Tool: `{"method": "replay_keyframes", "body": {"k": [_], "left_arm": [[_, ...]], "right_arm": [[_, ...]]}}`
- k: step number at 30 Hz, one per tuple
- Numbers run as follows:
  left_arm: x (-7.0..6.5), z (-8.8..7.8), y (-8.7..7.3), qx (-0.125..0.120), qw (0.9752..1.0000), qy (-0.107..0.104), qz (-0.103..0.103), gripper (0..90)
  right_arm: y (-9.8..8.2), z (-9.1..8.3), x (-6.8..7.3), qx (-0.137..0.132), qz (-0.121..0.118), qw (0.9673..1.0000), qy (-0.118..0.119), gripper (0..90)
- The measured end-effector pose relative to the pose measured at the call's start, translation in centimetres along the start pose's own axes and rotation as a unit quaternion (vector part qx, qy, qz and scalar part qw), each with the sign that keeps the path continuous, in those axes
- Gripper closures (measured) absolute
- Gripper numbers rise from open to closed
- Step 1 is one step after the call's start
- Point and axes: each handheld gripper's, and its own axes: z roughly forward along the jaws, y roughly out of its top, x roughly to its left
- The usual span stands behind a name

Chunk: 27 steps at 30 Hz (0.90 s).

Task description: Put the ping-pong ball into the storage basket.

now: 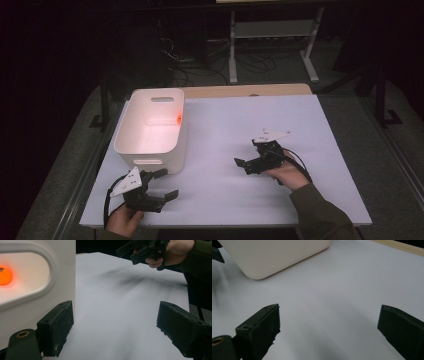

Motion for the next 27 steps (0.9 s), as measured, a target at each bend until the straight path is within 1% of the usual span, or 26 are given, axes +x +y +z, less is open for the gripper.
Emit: {"method": "replay_keyframes", "body": {"k": [18, 27], "left_arm": [[0.0, 0.0, 0.0, 0.001, 1.0, 0.001, 0.002, 13.9], [0.0, 0.0, 0.0, 0.001, 1.0, 0.002, 0.003, 13.9]], "right_arm": [[-2.5, -3.5, -0.9, -0.015, 0.021, 0.9994, -0.024, 3.0], [-3.9, -4.8, -0.9, -0.019, 0.032, 0.9986, -0.037, 2.9]]}}
